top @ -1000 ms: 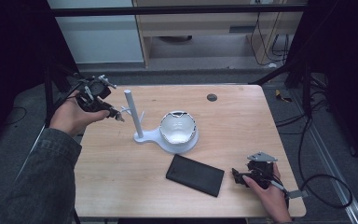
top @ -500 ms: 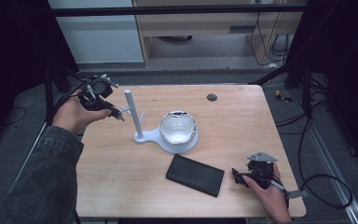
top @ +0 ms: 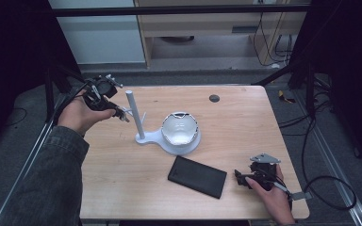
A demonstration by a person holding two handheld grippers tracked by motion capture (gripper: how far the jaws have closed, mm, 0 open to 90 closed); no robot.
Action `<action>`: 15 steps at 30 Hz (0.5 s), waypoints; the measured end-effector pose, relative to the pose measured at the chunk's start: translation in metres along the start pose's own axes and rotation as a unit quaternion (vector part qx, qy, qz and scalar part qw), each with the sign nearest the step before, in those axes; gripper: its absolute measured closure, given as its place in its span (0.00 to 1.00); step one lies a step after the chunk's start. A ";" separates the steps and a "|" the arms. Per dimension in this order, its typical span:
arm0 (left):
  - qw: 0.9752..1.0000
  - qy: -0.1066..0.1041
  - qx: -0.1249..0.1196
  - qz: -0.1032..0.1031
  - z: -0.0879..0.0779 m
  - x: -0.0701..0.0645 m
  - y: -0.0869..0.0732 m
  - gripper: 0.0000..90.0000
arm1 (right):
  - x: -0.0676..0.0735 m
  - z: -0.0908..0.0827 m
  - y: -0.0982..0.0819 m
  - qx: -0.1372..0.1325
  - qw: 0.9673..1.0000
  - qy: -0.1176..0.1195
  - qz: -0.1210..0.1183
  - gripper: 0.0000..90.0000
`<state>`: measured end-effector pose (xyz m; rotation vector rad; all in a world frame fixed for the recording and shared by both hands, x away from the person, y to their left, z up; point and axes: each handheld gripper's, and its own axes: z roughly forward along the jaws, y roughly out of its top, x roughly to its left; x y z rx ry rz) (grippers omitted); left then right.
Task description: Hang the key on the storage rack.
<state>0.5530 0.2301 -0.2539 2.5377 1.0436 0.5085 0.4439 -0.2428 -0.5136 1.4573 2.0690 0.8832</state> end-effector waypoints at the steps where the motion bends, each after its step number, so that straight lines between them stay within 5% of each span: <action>1: 1.000 0.000 0.000 -0.001 0.001 0.000 0.000 0.76 | 0.000 0.000 0.000 0.000 1.000 0.000 0.000 0.00; 8: 1.000 0.000 0.000 -0.005 0.004 0.003 0.000 0.76 | 0.000 0.000 0.000 0.000 1.000 0.001 -0.001 0.01; 13: 0.999 -0.004 -0.037 -0.023 0.004 0.005 -0.002 0.75 | 0.000 0.000 0.000 0.000 1.000 0.001 -0.001 0.01; 15: 0.998 0.005 -0.051 -0.030 0.002 0.006 -0.002 0.68 | 0.000 0.000 0.000 0.000 1.000 0.001 -0.001 0.00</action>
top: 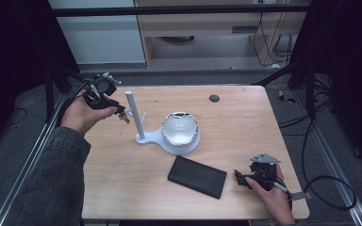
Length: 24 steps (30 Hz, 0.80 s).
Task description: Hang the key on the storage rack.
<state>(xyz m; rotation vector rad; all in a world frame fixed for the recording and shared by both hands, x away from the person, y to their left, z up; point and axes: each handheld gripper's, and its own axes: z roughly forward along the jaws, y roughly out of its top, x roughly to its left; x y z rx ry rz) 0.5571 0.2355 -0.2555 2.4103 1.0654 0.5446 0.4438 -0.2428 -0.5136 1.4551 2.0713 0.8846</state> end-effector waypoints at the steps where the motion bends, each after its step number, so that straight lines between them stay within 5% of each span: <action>1: 1.000 -0.001 -0.002 0.001 -0.001 0.000 0.000 0.68 | 0.000 0.000 0.000 0.000 1.000 0.000 0.000 0.00; 12: 0.999 -0.002 -0.035 0.008 -0.021 -0.014 -0.005 0.65 | 0.000 0.000 0.000 0.000 1.000 0.000 0.000 0.00; 24: 0.997 -0.025 -0.060 0.047 -0.027 -0.054 -0.013 0.61 | 0.000 0.000 0.000 0.001 1.000 0.000 -0.001 0.00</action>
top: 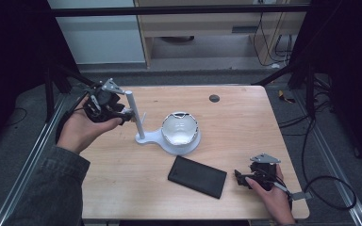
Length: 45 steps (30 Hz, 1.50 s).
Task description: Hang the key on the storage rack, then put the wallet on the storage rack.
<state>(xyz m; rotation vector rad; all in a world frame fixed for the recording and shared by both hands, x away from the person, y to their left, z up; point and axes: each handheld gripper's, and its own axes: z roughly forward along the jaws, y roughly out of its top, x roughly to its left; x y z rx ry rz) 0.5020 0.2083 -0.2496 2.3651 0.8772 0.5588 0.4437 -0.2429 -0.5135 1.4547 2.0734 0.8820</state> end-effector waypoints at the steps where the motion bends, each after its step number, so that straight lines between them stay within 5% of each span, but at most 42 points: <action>1: 1.000 -0.003 -0.001 0.001 0.002 -0.004 -0.001 0.60 | 0.000 0.000 0.000 0.000 1.000 0.000 0.000 0.00; 16: 0.999 -0.039 0.007 0.020 0.047 -0.051 -0.027 0.52 | 0.001 0.000 0.000 0.000 1.000 0.002 0.004 0.01; 27: 0.996 -0.081 0.025 0.031 0.092 -0.085 -0.055 0.66 | 0.001 0.000 0.000 -0.001 1.000 0.002 0.002 0.00; 36: 0.992 -0.107 0.044 0.044 0.124 -0.107 -0.074 0.98 | 0.001 0.000 0.000 -0.001 1.000 0.002 0.002 0.00; 45: 0.987 -0.126 0.081 0.055 0.144 -0.119 -0.091 1.00 | 0.001 0.000 0.000 -0.001 1.000 0.002 0.001 0.01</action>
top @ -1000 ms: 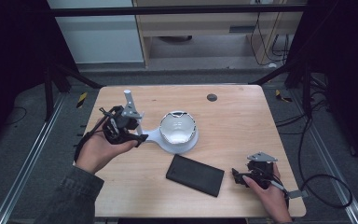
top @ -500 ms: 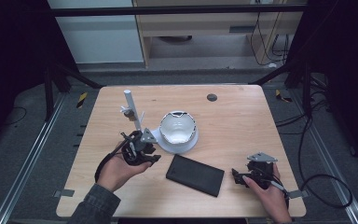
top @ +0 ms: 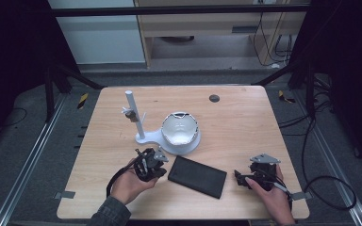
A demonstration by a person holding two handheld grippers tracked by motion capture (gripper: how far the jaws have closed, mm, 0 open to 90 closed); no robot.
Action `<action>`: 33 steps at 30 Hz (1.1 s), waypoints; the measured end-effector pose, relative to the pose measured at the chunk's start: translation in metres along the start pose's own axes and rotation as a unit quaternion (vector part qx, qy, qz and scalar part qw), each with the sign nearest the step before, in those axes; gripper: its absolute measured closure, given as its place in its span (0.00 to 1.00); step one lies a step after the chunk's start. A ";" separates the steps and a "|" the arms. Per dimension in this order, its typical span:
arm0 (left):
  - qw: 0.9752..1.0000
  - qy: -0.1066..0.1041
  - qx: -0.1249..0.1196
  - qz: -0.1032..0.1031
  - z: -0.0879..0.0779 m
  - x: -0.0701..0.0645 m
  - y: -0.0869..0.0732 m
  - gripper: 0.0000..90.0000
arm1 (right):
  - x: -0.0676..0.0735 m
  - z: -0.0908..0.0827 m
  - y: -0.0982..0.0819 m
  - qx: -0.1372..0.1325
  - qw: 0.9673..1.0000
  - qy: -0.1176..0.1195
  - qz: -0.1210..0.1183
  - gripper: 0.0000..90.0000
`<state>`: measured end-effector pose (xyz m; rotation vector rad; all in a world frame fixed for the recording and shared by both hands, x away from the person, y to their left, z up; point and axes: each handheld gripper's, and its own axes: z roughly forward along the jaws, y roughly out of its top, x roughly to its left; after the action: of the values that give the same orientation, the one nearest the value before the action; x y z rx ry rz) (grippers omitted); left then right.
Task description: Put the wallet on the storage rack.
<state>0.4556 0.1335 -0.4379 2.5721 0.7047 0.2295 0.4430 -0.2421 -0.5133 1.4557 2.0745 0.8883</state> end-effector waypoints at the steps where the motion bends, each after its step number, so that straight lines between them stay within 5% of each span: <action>1: 1.000 -0.001 0.002 0.001 0.002 0.000 -0.001 1.00 | 0.000 0.000 0.000 0.000 1.000 0.000 0.000 0.00; 13: 1.000 -0.008 0.023 -0.003 0.021 -0.003 -0.009 1.00 | 0.000 0.000 0.000 0.000 1.000 0.000 0.000 0.01; 33: 0.999 -0.012 0.033 -0.005 0.028 -0.002 -0.011 1.00 | 0.000 0.000 0.000 0.000 1.000 0.000 0.000 0.01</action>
<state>0.4569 0.1295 -0.4680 2.6289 0.7289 0.1756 0.4430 -0.2421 -0.5133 1.4559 2.0743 0.8888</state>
